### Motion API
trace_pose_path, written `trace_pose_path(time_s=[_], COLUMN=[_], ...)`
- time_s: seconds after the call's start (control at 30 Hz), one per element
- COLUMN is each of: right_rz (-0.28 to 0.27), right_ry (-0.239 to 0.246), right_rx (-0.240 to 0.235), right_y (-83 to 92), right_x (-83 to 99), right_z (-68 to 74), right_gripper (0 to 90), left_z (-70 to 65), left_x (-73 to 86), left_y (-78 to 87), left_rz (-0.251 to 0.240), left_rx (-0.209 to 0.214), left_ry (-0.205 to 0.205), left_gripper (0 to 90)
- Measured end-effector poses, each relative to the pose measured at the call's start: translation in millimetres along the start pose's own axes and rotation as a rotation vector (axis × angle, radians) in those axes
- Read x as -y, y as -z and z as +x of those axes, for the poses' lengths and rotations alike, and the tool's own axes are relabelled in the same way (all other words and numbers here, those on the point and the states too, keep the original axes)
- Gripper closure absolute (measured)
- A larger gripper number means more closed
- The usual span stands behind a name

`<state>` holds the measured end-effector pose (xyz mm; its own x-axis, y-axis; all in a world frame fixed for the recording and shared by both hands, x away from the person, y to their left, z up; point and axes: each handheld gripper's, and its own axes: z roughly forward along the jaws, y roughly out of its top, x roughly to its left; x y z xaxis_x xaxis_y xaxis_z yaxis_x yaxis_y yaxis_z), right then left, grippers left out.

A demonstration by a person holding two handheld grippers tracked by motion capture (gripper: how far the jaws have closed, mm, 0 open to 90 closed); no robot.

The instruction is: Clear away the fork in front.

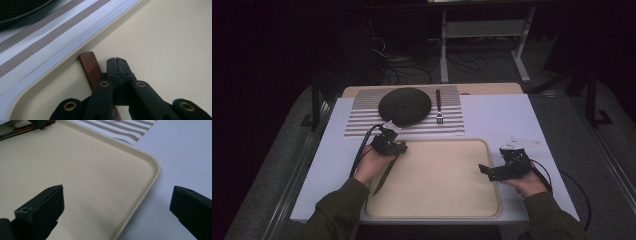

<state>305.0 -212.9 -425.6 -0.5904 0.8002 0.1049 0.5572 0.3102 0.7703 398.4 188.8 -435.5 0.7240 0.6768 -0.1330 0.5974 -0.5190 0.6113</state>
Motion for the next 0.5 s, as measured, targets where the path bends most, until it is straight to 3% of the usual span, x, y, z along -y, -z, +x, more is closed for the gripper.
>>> trace_pose_path(time_s=[0.5], right_rz=[0.000], right_ry=[-0.002], right_rx=[-0.002], right_y=[-0.4], right_x=[-0.1], right_z=[-0.9], right_gripper=[0.0], left_z=[9.9], left_x=[25.1], left_y=[19.7], left_rz=[-0.002], left_rx=[-0.014], left_ry=[0.042], left_gripper=[90.0])
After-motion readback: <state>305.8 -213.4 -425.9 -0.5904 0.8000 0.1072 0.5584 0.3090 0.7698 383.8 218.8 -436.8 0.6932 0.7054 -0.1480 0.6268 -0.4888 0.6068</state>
